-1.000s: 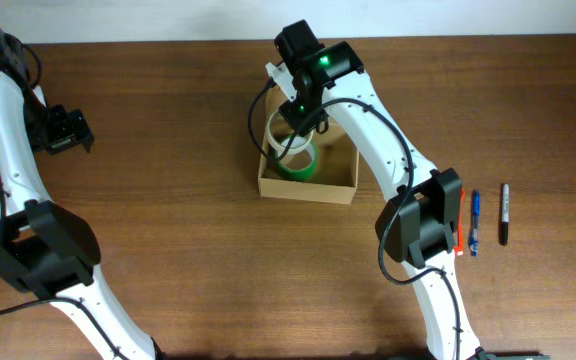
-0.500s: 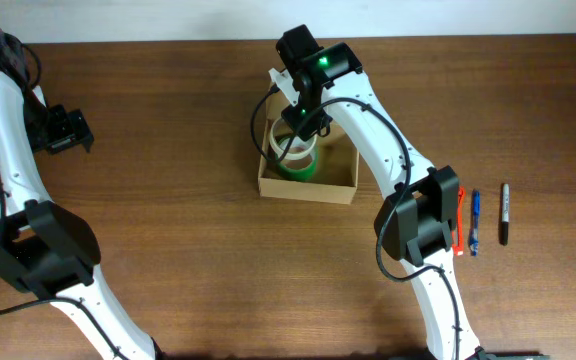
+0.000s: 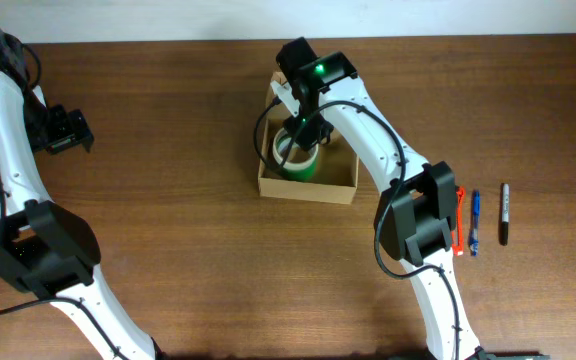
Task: Pack container
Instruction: 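Place the white tape roll into the box on the green roll, then move the right gripper to the red box cutter and grasp it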
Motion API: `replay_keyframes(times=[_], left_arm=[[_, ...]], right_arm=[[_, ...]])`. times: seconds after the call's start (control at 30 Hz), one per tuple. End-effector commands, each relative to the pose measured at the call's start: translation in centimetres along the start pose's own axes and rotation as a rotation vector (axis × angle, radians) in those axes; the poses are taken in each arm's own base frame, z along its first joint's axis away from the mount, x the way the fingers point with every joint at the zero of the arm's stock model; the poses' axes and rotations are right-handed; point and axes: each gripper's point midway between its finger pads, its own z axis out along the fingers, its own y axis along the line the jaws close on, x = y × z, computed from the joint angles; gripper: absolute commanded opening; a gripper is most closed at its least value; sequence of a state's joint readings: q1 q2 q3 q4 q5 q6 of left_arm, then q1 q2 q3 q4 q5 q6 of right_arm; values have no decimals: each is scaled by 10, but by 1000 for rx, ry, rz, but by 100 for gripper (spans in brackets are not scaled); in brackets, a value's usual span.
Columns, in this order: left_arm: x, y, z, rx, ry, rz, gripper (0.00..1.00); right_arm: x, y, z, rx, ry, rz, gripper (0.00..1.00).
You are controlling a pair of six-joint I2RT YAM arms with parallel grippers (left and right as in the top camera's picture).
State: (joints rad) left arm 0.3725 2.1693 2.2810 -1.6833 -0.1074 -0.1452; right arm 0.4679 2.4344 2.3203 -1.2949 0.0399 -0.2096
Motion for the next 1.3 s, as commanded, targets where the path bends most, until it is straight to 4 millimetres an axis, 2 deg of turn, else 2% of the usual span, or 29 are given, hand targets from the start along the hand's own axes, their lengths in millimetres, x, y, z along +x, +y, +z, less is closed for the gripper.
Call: replay_keyframes(times=[0.0,0.27,0.33,0.4,0.5,0.57,0.63,0.73,0.83,0.87,0.97,1.07,1.17,1.27], left_arm=[[0,0,3,6,10,14,100],[0,0,3,6,10,14,100],[0,0,3,6,10,14,100],[0,0,3,6,10,14,100],[0,0,3,6,10,14,100],[0,0,3,6,10,14,100],[0,0,3,6,10,14,100],[0,0,3,6,10,14,100],[1,0,3,6,10,14,100],[0,0,3,6,10,14,100],[0,0,3,6,10,14,100],[0,0,3,6,10,14,100],[0,0,3,6,10,14,100],[0,0,3,6,10,14,100]], right_arm=[[0,0,12,-10,2,12,4],[-6,-1,12,-5,-22,13,6],[-6,0,12,-5,-21,12,22],[-3,0,12,-8,-10,12,26],[-1,1,4,-10,-1,8,26],[-5,4,-11,-5,-20,-29,26],[-14,3,-37,26,-65,-41,27],[-28,0,-91,89,-169,-52,30],[-32,-7,-156,162,-285,-25,34],[-28,-13,-185,193,-337,9,34],[-1,-40,-242,290,-404,121,34],[30,-70,-286,331,-470,224,38],[79,-112,-314,385,-498,366,40],[138,-152,-315,442,-489,526,47]])
